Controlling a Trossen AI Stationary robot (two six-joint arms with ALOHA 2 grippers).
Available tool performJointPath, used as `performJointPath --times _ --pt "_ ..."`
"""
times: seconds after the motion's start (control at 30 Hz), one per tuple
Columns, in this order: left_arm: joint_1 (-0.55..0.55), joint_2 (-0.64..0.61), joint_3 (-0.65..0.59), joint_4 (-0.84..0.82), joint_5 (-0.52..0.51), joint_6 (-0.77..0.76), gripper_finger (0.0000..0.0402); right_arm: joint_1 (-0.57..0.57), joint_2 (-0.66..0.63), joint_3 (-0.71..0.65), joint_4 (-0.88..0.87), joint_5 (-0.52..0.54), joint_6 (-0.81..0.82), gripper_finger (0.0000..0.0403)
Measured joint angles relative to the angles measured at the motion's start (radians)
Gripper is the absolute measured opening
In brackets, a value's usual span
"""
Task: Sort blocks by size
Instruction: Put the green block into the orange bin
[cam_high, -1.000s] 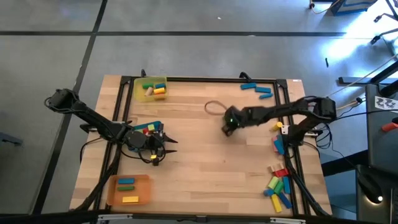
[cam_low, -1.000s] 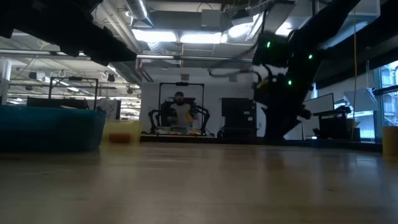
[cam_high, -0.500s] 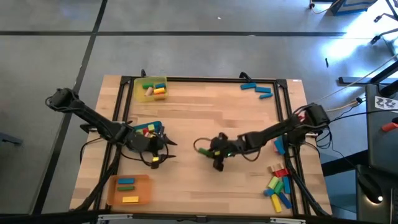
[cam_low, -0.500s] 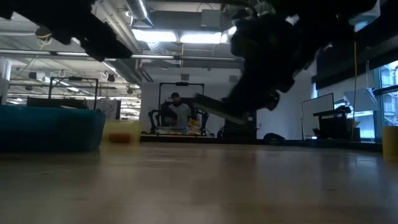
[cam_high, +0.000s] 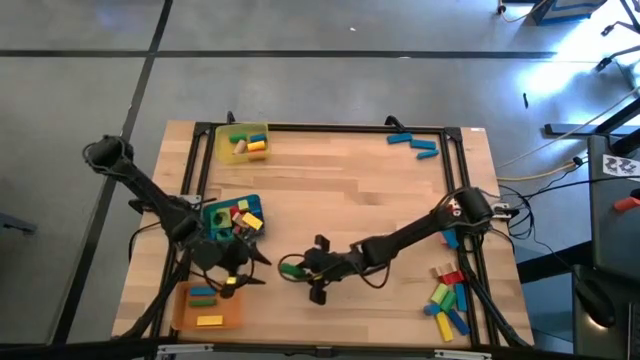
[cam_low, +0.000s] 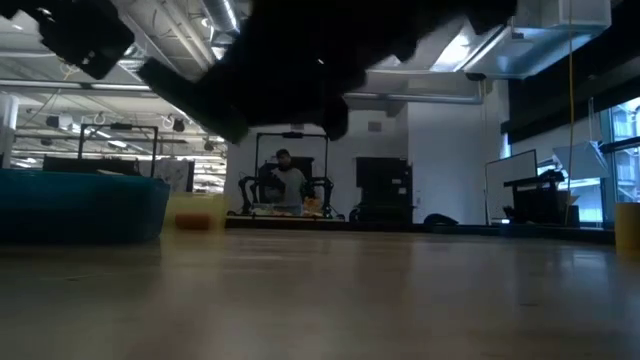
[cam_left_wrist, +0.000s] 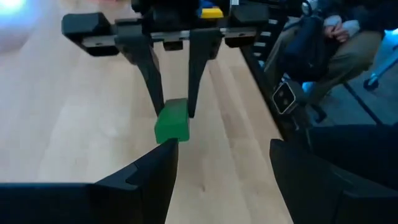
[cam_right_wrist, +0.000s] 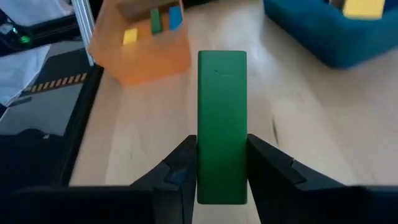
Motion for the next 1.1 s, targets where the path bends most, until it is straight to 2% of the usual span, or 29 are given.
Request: performJointPath --times 0.27,0.6,0.73,0.97,1.1 --pt "-0.042 0.042 -0.001 0.003 -0.122 -0.079 0.0237 0.001 0.075 0.119 0.006 0.023 -0.019 0.0117" --pt "-0.029 0.120 -0.001 0.078 -0.123 -0.066 0.0232 -0.001 0.095 0.149 0.053 0.044 -0.037 0.0118" --pt "-0.029 0.123 0.000 0.099 -0.123 -0.059 0.0196 -0.001 0.095 0.149 0.067 0.040 -0.045 0.0119" --pt "-0.017 0.123 0.000 0.098 -0.111 -0.048 0.0100 0.000 0.095 0.149 0.072 0.041 -0.062 0.0119" --pt "-0.018 0.123 0.000 0.096 -0.111 -0.036 0.0089 0.000 0.095 0.149 0.072 0.042 -0.064 0.0124"
